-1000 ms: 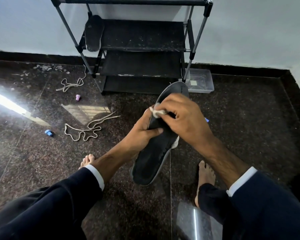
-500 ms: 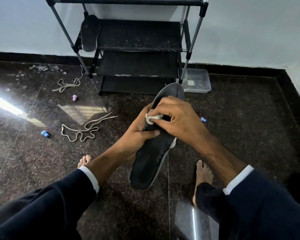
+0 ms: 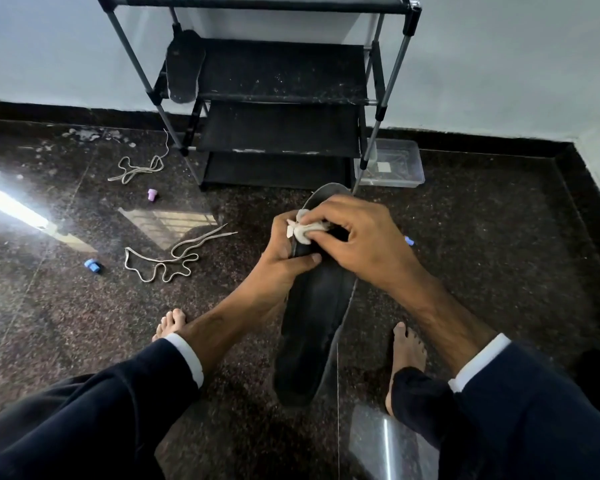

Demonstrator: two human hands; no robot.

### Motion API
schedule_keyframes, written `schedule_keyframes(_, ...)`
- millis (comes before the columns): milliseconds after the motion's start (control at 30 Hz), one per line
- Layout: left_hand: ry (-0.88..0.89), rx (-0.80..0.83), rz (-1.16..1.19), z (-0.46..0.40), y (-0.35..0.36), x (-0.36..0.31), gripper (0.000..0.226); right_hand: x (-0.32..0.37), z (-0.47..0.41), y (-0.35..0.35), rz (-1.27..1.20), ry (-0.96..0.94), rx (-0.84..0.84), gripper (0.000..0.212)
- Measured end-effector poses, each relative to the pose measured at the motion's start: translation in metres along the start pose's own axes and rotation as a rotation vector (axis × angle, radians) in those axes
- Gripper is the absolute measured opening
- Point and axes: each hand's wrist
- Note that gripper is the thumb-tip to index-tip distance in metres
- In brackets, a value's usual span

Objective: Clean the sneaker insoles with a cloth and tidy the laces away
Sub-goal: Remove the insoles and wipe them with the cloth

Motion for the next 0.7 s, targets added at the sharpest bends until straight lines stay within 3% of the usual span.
schedule_keyframes(133, 0.020, 0.050, -0.061, 0.000, 0.004, -0.002, 0.068, -0.001, 0.002, 0.000, 0.098, -0.013, -0.009, 0.014)
schedule_keyframes(233, 0.000, 0.042, -0.061, 0.002, 0.004, -0.002, 0.074, -0.008, 0.002, -0.010, 0.251, 0.024, -0.135, 0.011)
schedule_keyframes(367, 0.017, 0.081, -0.082, 0.003, 0.004, -0.004, 0.077, -0.022, 0.003, -0.018, 0.250, 0.135, -0.273, 0.012)
schedule_keyframes(567, 0.020, 0.012, -0.051, 0.003, 0.002, -0.006, 0.074, -0.006, 0.001, -0.001, 0.163, 0.015, -0.062, 0.011)
schedule_keyframes(700, 0.026, 0.035, -0.104, 0.003, 0.004, -0.006, 0.076, -0.020, 0.000, -0.014, 0.258, 0.104, -0.173, 0.013)
Point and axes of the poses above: each hand's wrist, its own z-axis away from the middle knuckle, its own y-axis out of the palm, x = y × z, and after that the axes turned 9 degrees about x, right-handed
